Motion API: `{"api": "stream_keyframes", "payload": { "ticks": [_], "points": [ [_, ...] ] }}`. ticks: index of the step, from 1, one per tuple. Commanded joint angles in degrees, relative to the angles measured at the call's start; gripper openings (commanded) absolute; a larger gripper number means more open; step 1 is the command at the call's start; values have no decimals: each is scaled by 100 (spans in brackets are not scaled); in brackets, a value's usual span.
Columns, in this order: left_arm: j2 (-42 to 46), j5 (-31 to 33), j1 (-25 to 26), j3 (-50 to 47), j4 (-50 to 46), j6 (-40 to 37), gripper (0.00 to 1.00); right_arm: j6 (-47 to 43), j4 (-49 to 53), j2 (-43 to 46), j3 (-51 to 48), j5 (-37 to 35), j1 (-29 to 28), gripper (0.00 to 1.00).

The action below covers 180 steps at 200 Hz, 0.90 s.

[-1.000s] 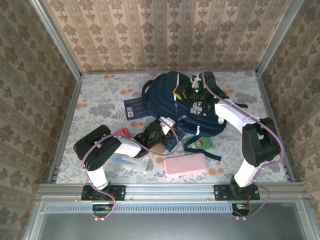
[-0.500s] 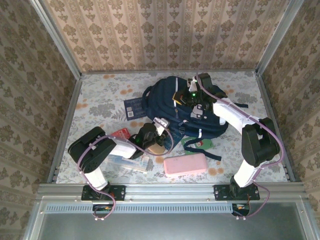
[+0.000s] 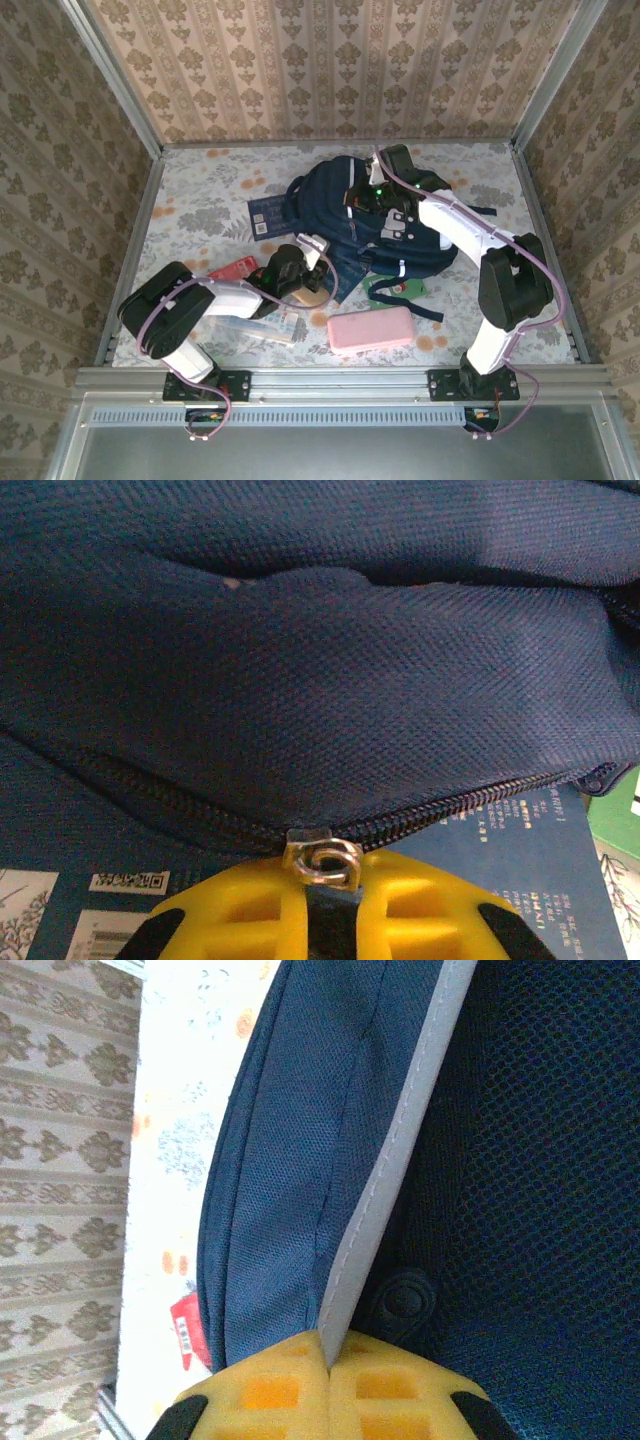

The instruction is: Pack the student bag

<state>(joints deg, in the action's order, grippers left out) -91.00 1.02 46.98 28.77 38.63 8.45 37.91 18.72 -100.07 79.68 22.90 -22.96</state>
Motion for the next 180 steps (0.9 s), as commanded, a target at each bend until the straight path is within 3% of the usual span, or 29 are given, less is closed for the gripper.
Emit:
{"api": "stream_keyframes", "payload": {
  "ticks": [1,20,34,54,74,91,110,131,180],
  "points": [
    [225,-22,-66,-150,-173,260,0,-473,393,-128,263,-387,-63,0],
    [305,-43,-69,-125,-385,306,0,-713,648,-219,466,-624,-166,0],
    [359,-203,-66,20,-686,277,0,-850,841,-250,609,-854,-255,21],
    [454,-555,-45,299,-1179,207,0,-878,1033,-66,650,-1270,-344,41],
    [662,-743,19,434,-1487,150,0,-719,1476,293,622,-2235,-410,49],
    [781,-941,53,558,-1746,101,0,-78,1867,700,447,-2978,-409,51],
    [819,-1208,136,735,-1990,3,0,560,1893,1333,-58,-3070,-414,49],
    [763,-1306,293,877,-2052,-108,0,1401,1345,2199,-993,-2582,-414,39],
    [439,-1859,483,1341,-2061,-129,0,3260,862,3166,-2709,-1387,-453,31]
  ]
}}
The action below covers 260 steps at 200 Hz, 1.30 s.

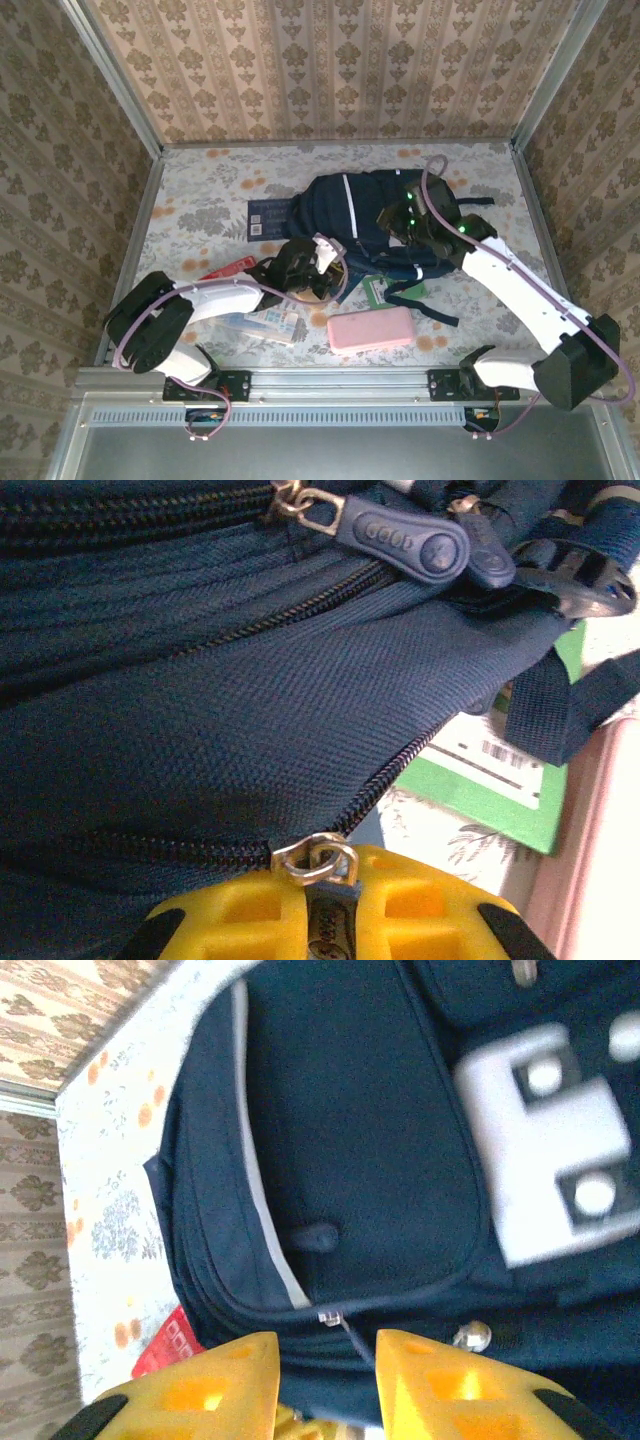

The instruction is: Pack the student bag

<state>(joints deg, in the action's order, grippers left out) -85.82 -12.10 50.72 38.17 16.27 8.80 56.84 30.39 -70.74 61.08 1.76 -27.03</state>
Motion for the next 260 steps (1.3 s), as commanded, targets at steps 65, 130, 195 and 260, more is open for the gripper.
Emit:
{"api": "stream_keyframes", "payload": {
  "ticks": [65,130,195,260],
  "points": [
    [-282,-811,257,704,106,-260,0,3188,-2811,669,-2683,775,-483,67],
    [-298,-873,281,718,166,-238,0,3659,-3808,370,-3038,126,-549,60],
    [-225,-794,265,675,-17,-285,0,3475,-3165,366,-2973,-366,-549,17],
    [-94,-794,22,583,-402,-145,0,2911,-2442,676,-2746,-747,-525,7]
  ]
}}
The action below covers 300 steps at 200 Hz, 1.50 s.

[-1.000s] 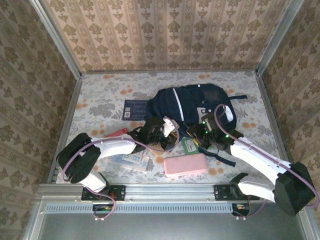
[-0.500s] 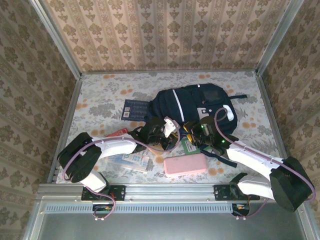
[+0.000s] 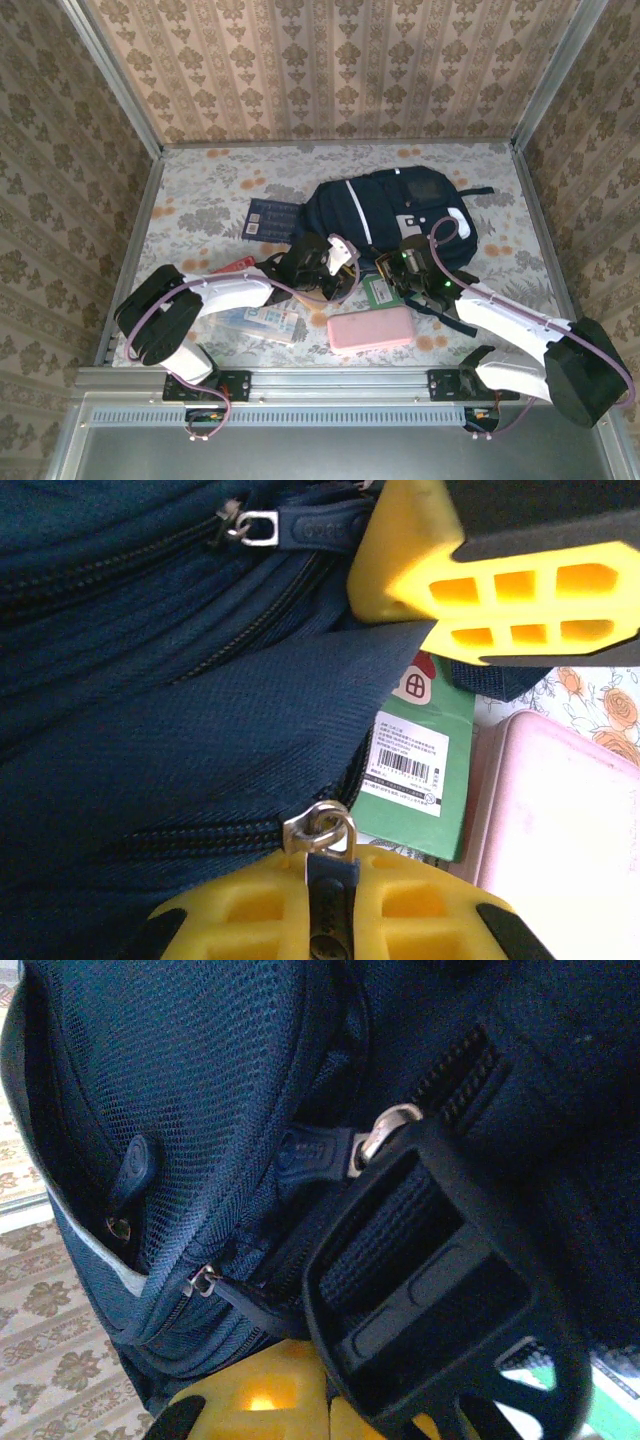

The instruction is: Pack the student bag

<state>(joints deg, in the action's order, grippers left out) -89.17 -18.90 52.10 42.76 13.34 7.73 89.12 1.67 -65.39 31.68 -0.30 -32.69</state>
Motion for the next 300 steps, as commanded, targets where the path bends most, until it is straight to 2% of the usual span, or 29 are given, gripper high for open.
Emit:
{"api": "stream_keyframes", "payload": {
  "ticks": [1,43,132,159,173,193,206,222,243,264,300],
  "points": [
    [246,-114,-118,121,-111,-36,0,-321,430,140,196,-542,42,7],
    [364,-73,-326,-5,-224,49,0,-493,492,132,246,-542,82,7],
    [409,323,-688,145,-1064,88,0,-1172,771,79,444,-481,348,8],
    [411,239,-736,217,-1165,84,0,-1289,735,55,439,-386,438,9],
    [375,40,-728,288,-1171,91,0,-1437,649,-6,500,-260,439,16],
    [377,-150,-670,374,-1161,76,0,-1636,810,-106,690,-75,433,39],
    [426,-193,-608,420,-1156,39,0,-1728,985,-90,764,-83,434,51],
    [472,-193,-507,547,-1291,-51,0,-1882,1303,34,838,-142,466,60],
    [457,-185,-313,783,-1515,-223,0,-2100,1732,304,909,-94,548,65],
    [370,-176,-127,979,-1641,-306,0,-2262,2305,615,1088,-34,570,66],
    [62,-246,197,1363,-1751,-433,0,-2626,3992,1048,1583,-645,595,66]
  ]
}}
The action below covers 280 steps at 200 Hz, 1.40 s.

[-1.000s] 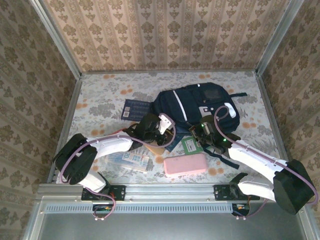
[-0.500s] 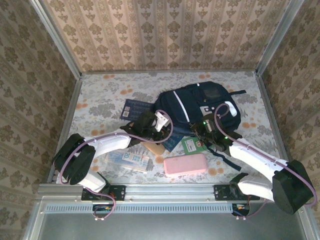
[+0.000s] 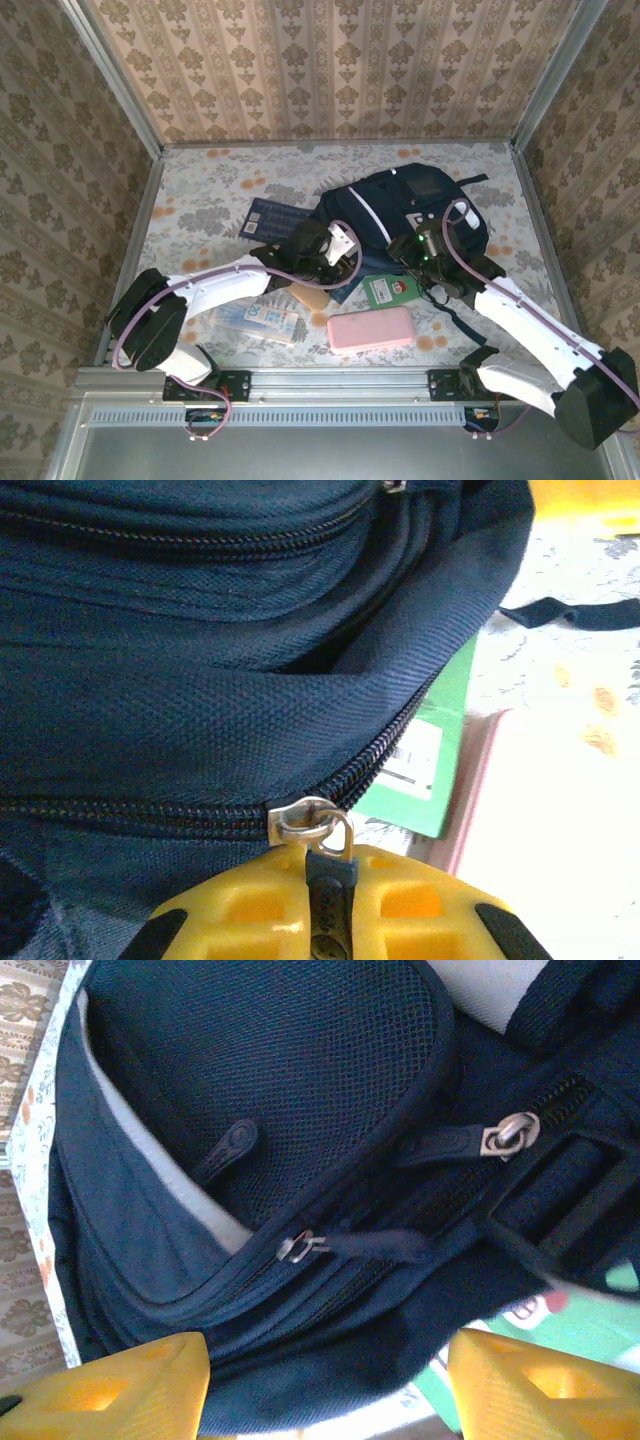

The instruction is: Pack the student bag

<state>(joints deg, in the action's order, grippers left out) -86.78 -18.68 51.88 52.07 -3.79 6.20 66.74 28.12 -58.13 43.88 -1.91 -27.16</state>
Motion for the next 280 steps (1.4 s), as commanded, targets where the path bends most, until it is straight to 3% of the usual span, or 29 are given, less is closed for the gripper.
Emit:
{"api": "stream_keyframes", "payload": {
  "ticks": [1,36,66,82,95,119,171,215,251,280],
  "points": [
    [-192,-272,227,447,-44,-287,0,-385,1377,334,370,-498,43,66],
    [-592,-382,439,821,-38,-325,0,-346,1832,533,297,-183,173,69],
    [-877,-432,466,997,176,-195,0,614,820,900,-383,903,232,74],
    [-973,-501,480,1061,311,-132,0,1369,205,1075,-789,1117,224,76],
    [-1031,-538,503,1106,375,-119,0,1961,-426,1267,-1147,1053,216,81],
    [-1069,-640,539,1078,539,-69,0,2740,-1405,1439,-1603,533,109,82],
    [-863,-827,573,735,1080,18,0,3219,-2269,888,-1662,24,60,83],
    [-876,-892,602,726,1065,-2,0,3213,-2359,451,-1607,-202,-79,66],
    [-825,-664,600,734,813,-80,0,2994,-2159,367,-1586,-436,-71,21],
    [-790,-489,542,733,515,-101,0,2749,-1853,489,-1502,-626,-61,13]
  ]
}}
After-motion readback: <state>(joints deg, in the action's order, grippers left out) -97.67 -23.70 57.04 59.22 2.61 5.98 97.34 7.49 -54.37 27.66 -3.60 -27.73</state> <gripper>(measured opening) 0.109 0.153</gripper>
